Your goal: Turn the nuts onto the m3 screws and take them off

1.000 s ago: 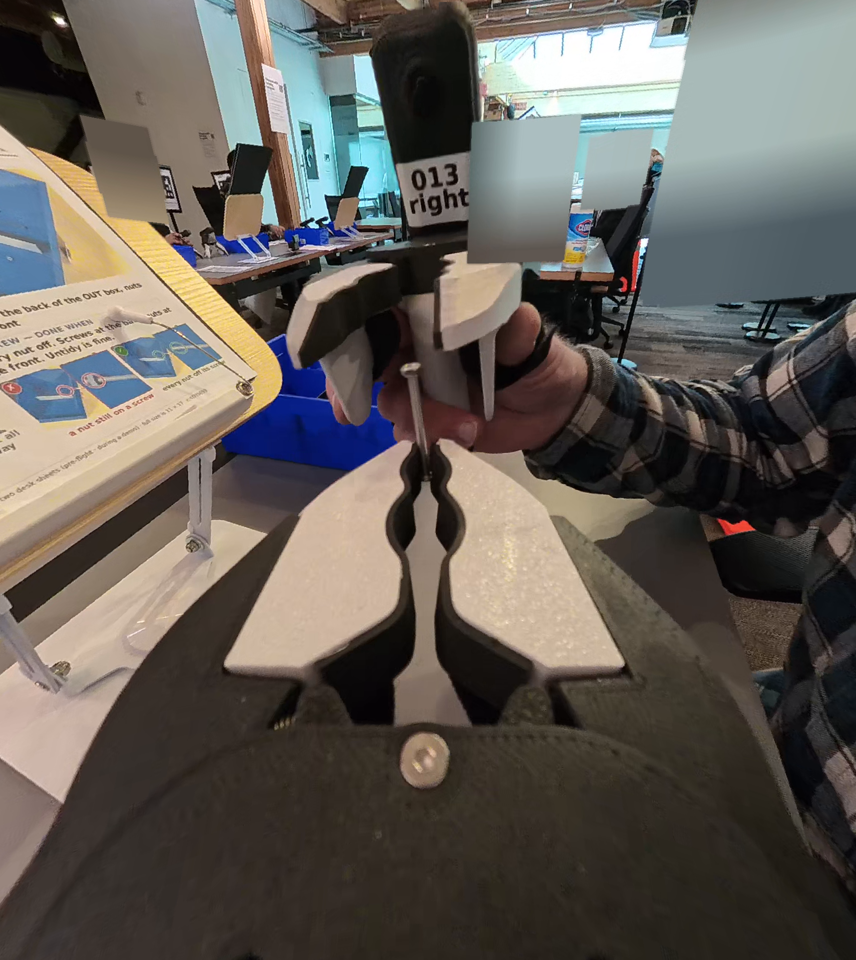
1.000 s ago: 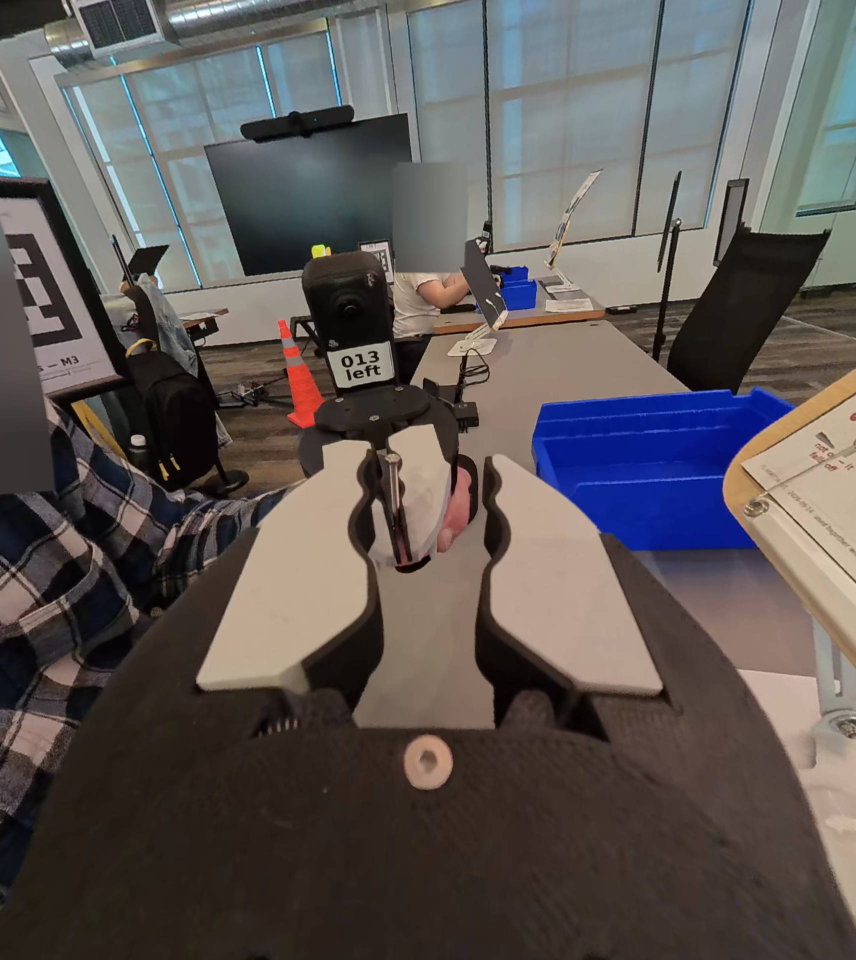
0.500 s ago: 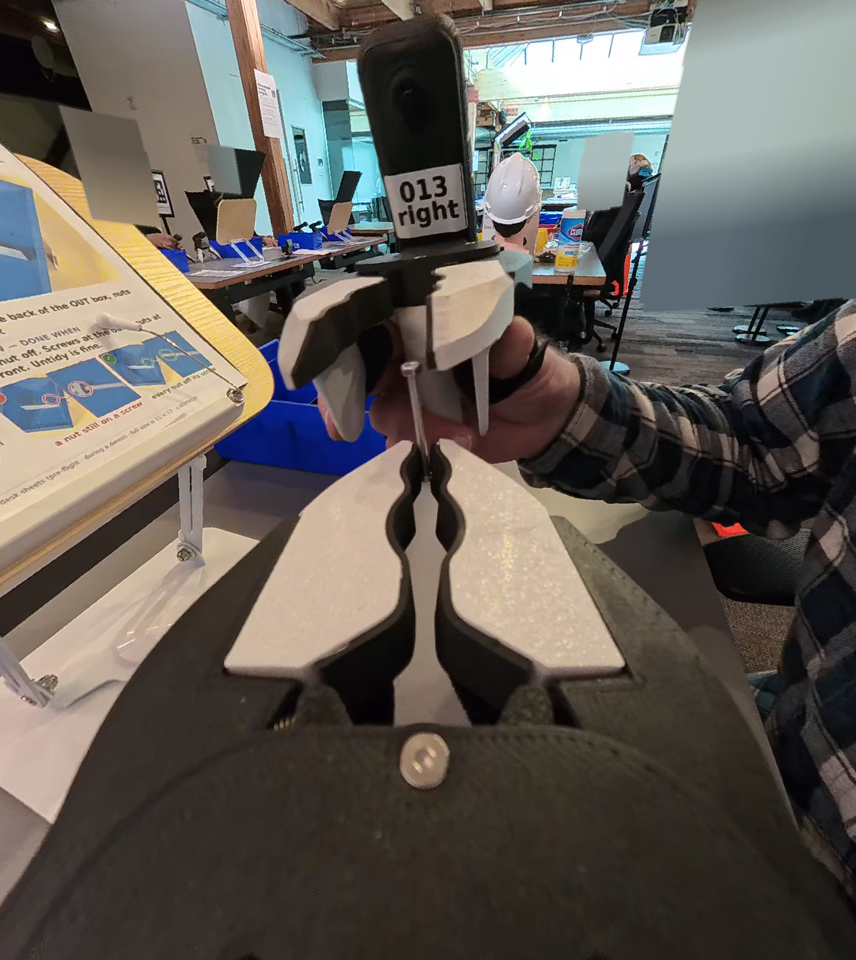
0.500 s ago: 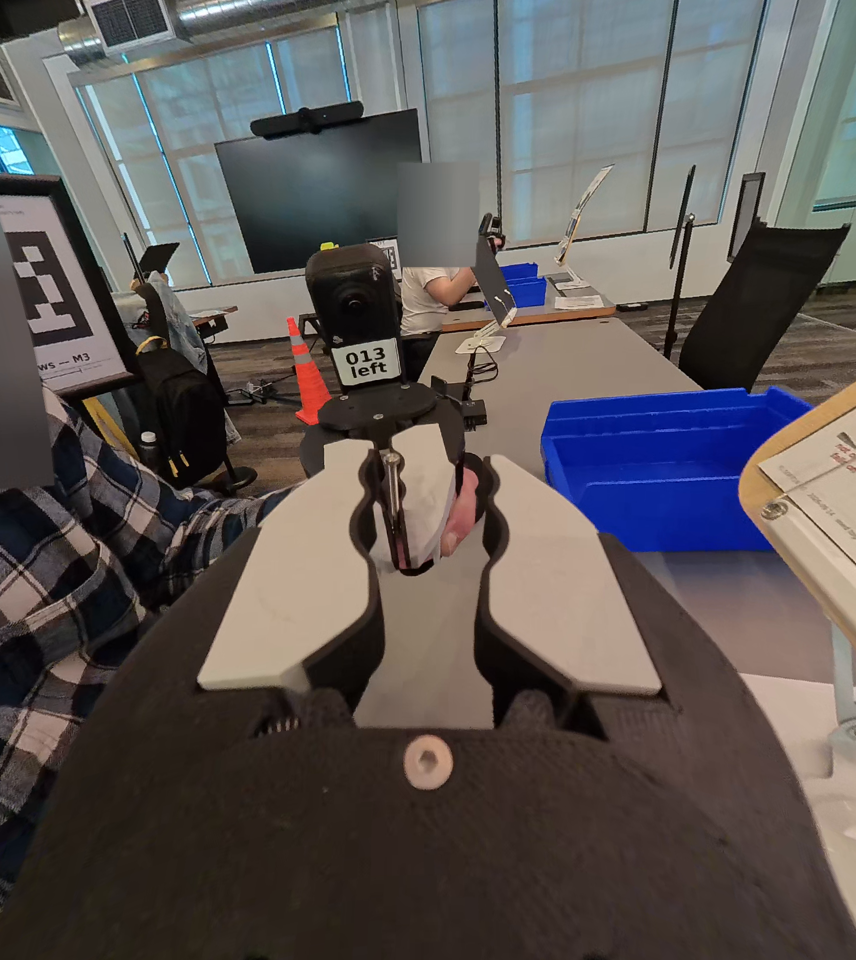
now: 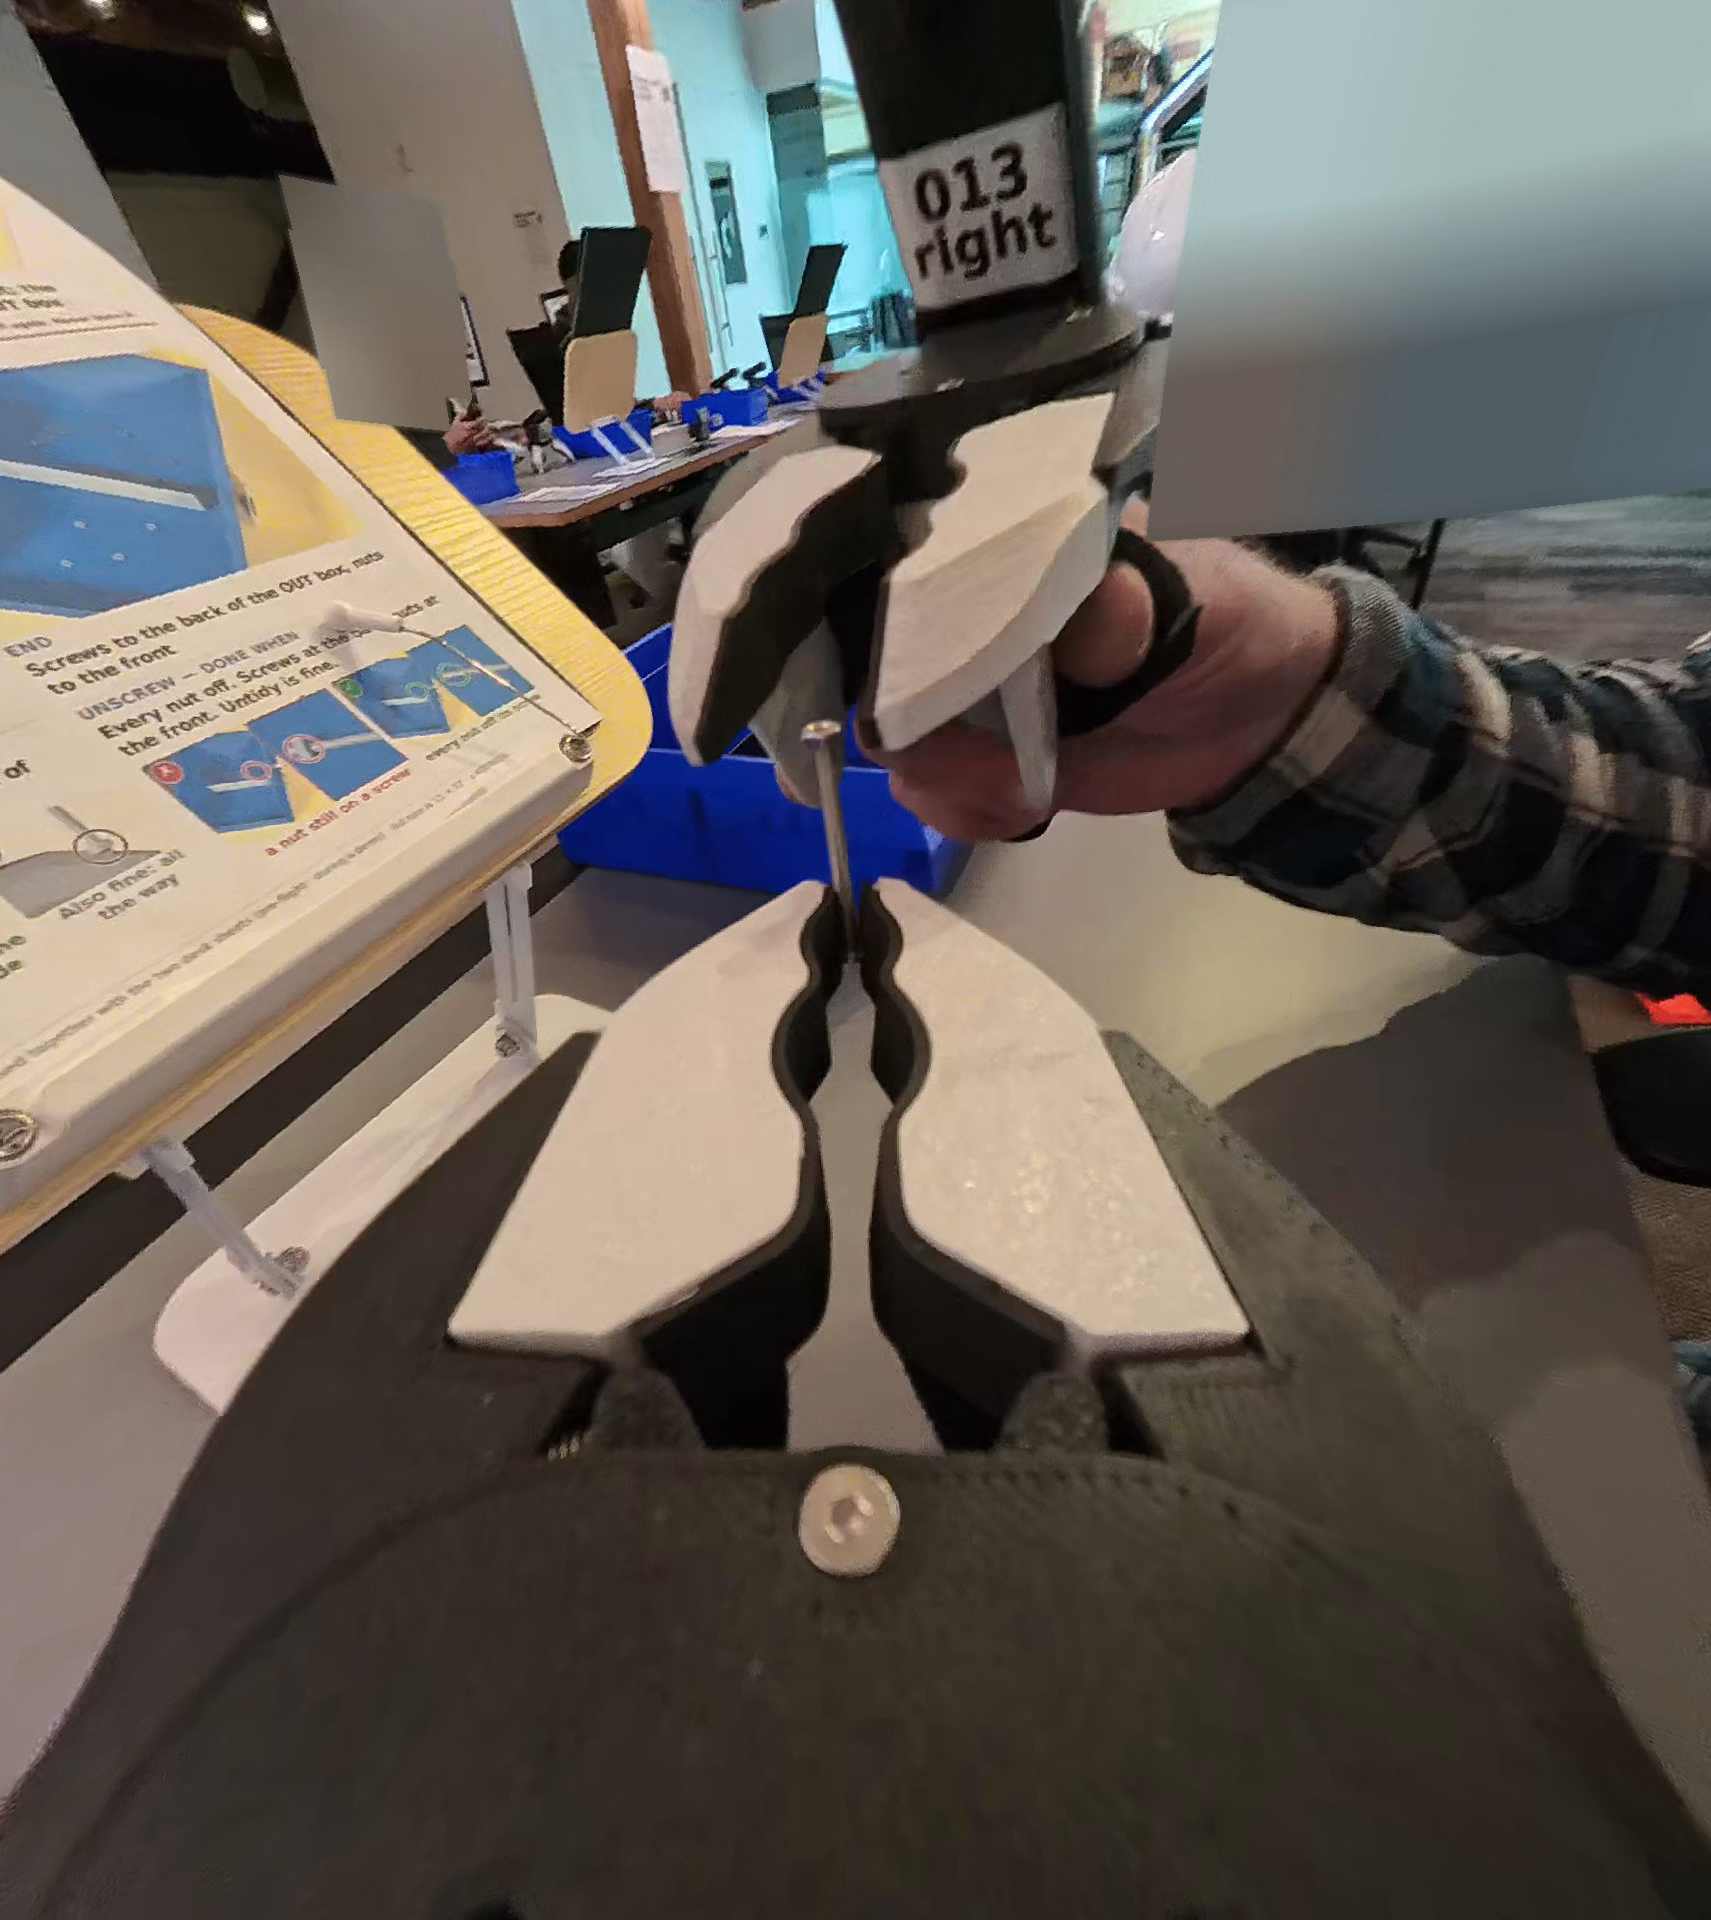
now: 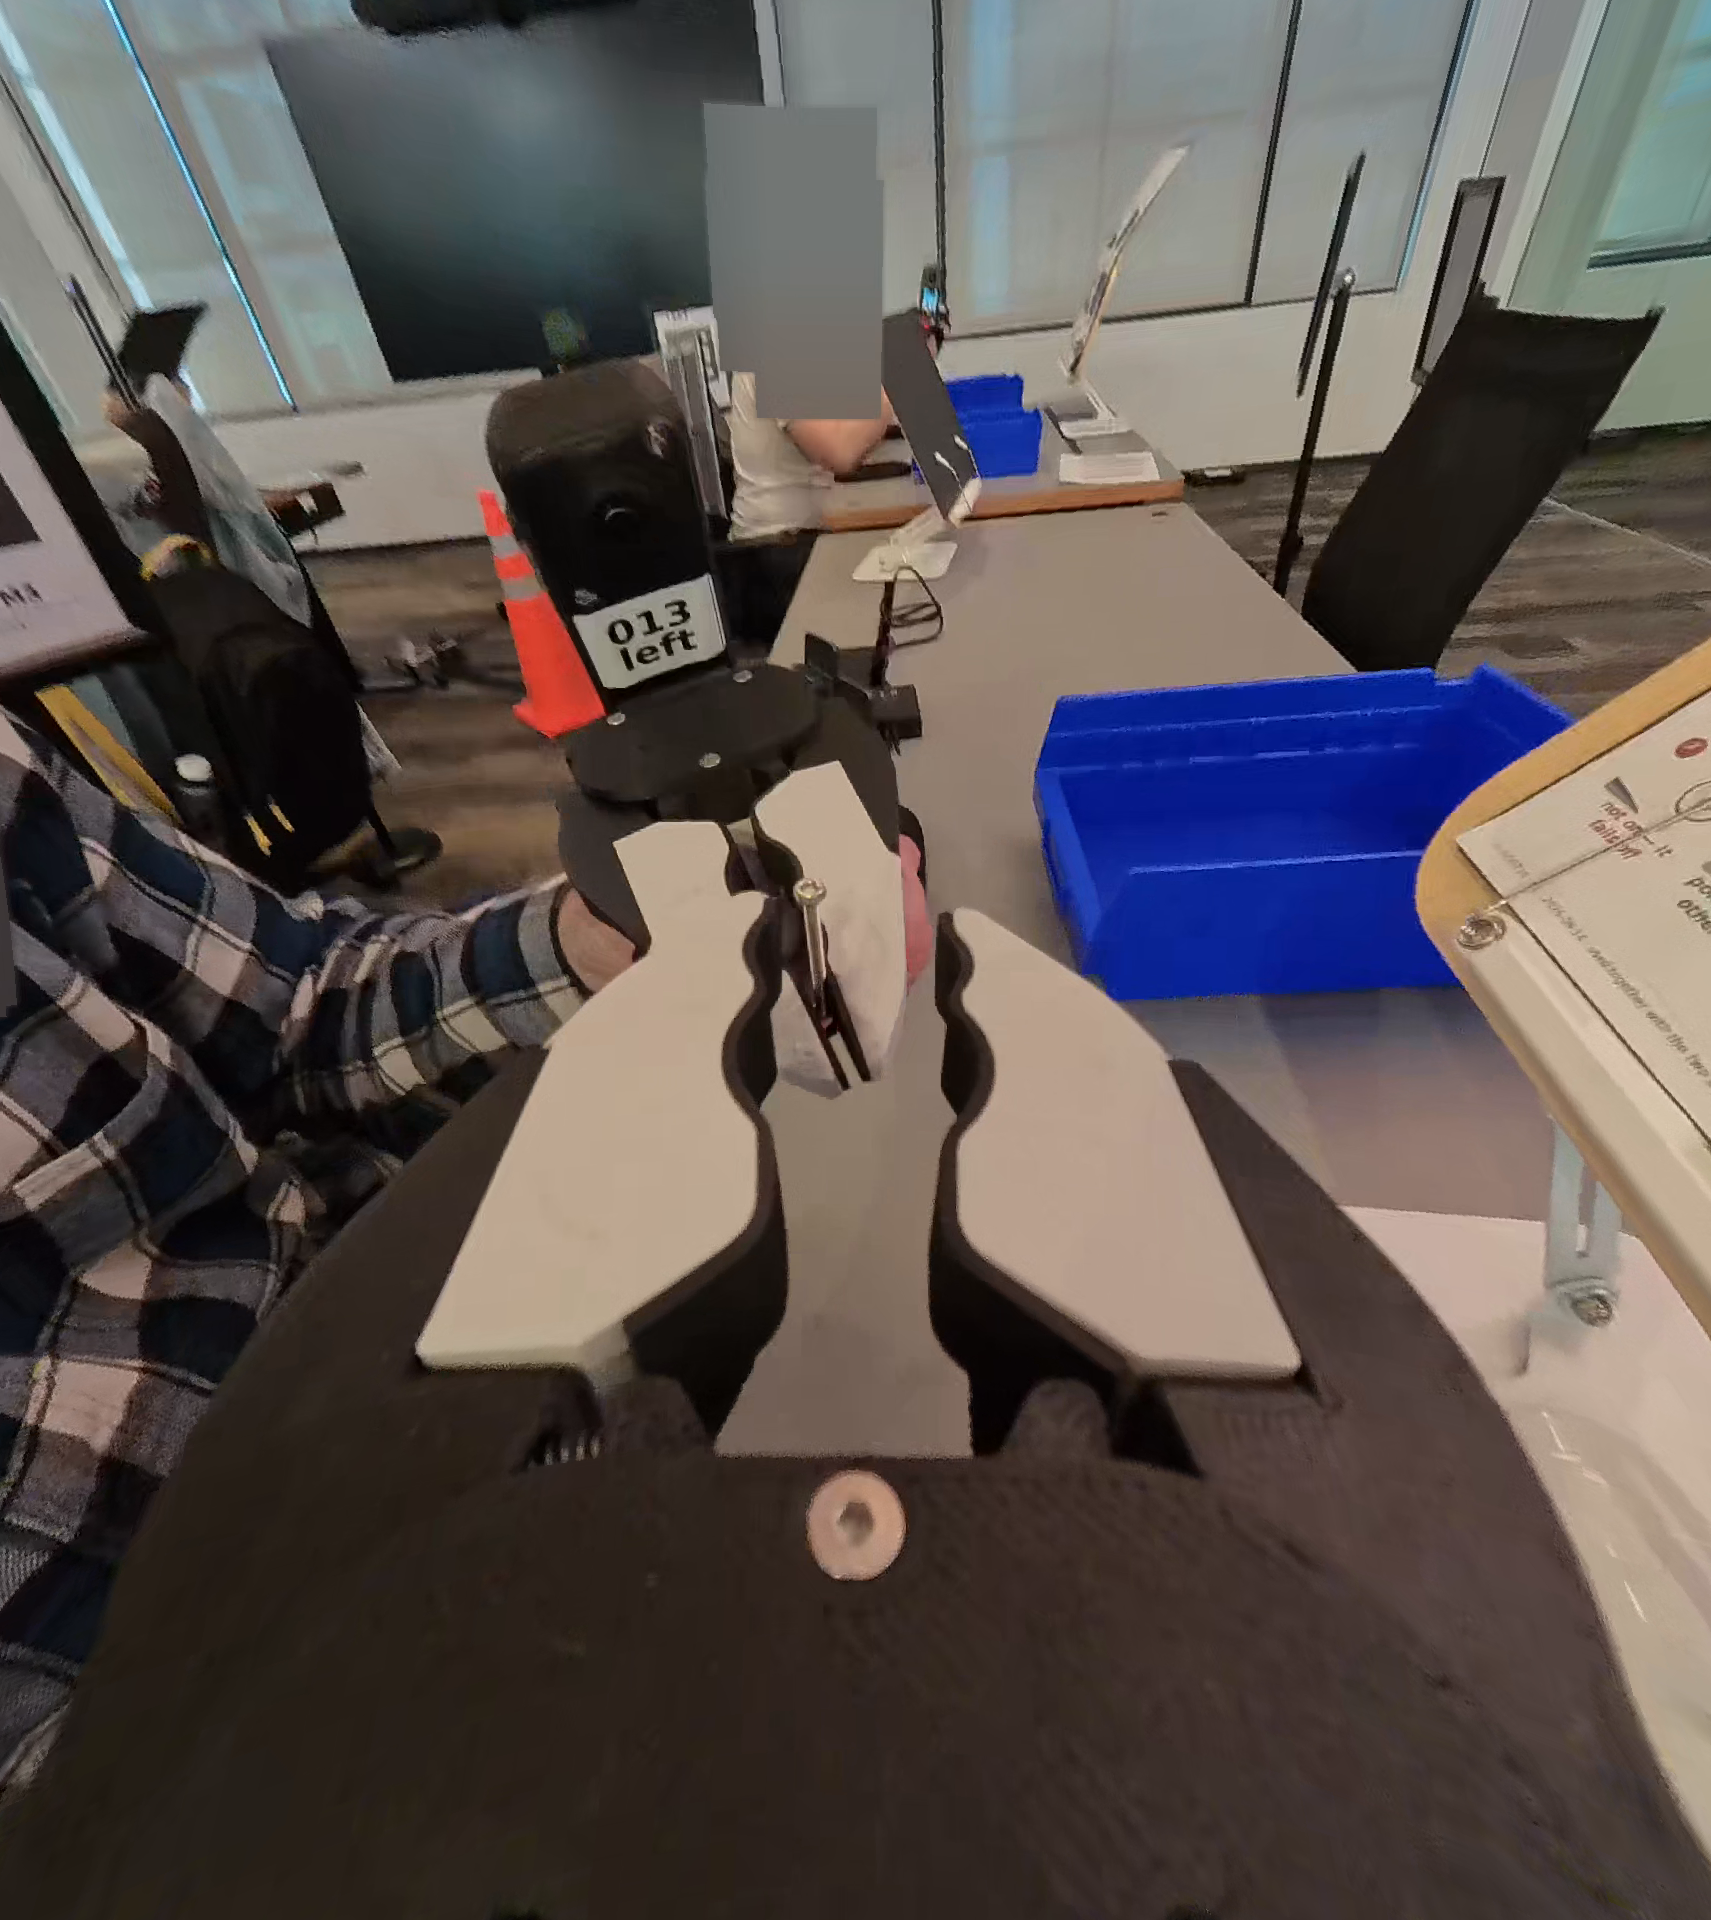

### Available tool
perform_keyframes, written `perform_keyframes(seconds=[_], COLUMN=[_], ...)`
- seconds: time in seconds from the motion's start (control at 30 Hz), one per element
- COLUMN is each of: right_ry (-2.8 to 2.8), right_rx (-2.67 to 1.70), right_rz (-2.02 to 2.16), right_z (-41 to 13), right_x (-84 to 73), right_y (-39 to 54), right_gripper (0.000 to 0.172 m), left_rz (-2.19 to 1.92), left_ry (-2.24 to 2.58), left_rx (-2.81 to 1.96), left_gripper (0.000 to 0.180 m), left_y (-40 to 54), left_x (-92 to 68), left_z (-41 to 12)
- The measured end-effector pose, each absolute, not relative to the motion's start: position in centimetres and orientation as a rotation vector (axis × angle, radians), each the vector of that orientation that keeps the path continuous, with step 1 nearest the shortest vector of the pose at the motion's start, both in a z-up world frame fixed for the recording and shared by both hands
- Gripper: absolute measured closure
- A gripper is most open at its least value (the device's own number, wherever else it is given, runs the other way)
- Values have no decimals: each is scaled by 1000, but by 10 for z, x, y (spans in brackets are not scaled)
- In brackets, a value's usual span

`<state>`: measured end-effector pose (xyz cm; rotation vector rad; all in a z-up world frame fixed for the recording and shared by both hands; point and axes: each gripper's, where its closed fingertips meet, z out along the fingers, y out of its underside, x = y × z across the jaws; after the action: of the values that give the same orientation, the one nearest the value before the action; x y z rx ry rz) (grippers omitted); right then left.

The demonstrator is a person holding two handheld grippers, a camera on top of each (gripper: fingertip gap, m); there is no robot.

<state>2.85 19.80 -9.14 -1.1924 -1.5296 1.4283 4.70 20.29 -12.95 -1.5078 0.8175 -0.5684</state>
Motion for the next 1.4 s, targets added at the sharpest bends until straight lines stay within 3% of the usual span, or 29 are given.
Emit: perform_keyframes(seconds=[0.23, 0.3, 0.57, 0.7, 0.87, 1.07, 1.1, 1.13, 1.23, 1.4], right_ry=[-1627, -1645, -1719, -1605, -1331, -1231, -1209, -1180, -1102, -1250], right_rx=[-1299, -1321, -1187, -1305, -1819, -2187, -2227, -2225, -2066, -1609], right_rz=[1254, 1236, 1129, 970, 541, 434, 385, 344, 380, 884], right_z=[-107, -110, -91, -77, -155, -249, -257, -257, -214, -124], right_x=[25, 25, 41, 100, 234, 290, 296, 301, 294, 202], right_y=[192, 191, 193, 248, 387, 428, 433, 438, 432, 329], right_gripper=[153, 166, 168, 169, 169, 169, 144, 130, 128, 146], left_rz=[-346, -329, -673, -704, -750, -764, -763, -768, -787, -876], left_ry=[863, 856, 860, 811, 784, 795, 792, 787, 770, 776], left_rx=[-1566, -1576, -1588, -1606, -1617, -1647, -1642, -1639, -1621, -1550], left_gripper=[177, 177, 177, 177, 178, 178, 178, 178, 178, 177], left_y=[210, 212, 206, 212, 218, 226, 226, 227, 230, 231], left_x=[49, 48, 51, 35, 34, 50, 53, 55, 61, 89], left_z=[-142, -144, -152, -159, -171, -183, -181, -180, -176, -162])
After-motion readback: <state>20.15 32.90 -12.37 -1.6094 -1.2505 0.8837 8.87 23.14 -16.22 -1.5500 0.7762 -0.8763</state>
